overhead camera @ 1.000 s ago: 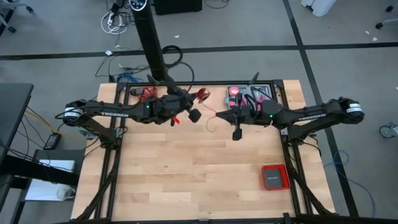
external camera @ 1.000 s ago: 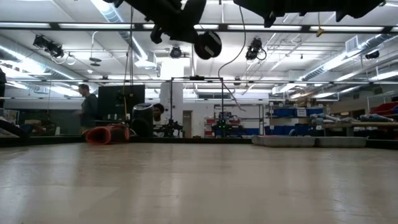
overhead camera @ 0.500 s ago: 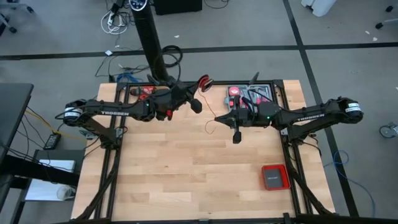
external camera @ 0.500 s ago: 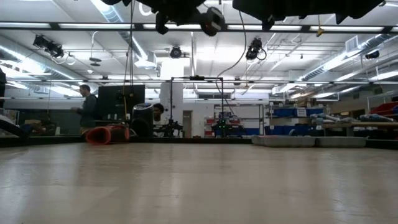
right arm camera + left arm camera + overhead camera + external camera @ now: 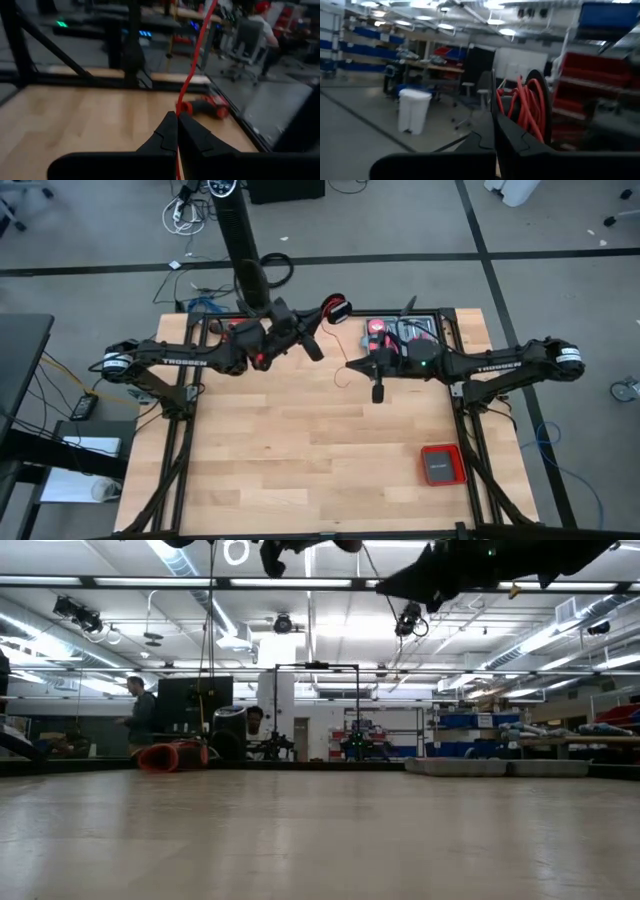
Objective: Coil cords
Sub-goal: Coil the red wire on the black spool
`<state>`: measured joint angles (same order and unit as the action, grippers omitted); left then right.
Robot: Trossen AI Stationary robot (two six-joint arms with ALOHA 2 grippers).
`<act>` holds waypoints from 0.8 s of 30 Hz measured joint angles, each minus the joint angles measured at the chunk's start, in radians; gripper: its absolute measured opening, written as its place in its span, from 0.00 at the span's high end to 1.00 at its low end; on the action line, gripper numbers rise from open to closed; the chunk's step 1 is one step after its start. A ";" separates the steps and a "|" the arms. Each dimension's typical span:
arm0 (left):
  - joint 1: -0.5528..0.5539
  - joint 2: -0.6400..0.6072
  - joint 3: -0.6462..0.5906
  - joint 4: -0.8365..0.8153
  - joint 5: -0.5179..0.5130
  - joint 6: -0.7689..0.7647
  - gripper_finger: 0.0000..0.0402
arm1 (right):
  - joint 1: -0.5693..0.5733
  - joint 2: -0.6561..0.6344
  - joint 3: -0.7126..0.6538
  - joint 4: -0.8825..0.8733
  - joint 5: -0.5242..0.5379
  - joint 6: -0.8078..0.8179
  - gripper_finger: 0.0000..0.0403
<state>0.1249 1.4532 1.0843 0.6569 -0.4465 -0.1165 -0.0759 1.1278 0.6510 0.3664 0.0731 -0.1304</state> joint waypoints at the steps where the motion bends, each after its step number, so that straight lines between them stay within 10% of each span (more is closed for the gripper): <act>1: 0.000 -0.001 0.000 0.016 0.012 -0.001 1.00 | -0.006 0.000 0.000 -0.022 0.020 -0.003 1.00; 24: 0.000 -0.006 0.000 -0.302 0.077 0.073 1.00 | -0.176 -0.249 0.000 -0.464 0.368 -0.095 1.00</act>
<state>0.1246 1.4475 1.0843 0.3552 -0.3693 -0.0431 -0.2522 0.8790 0.6514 -0.0972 0.4409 -0.2254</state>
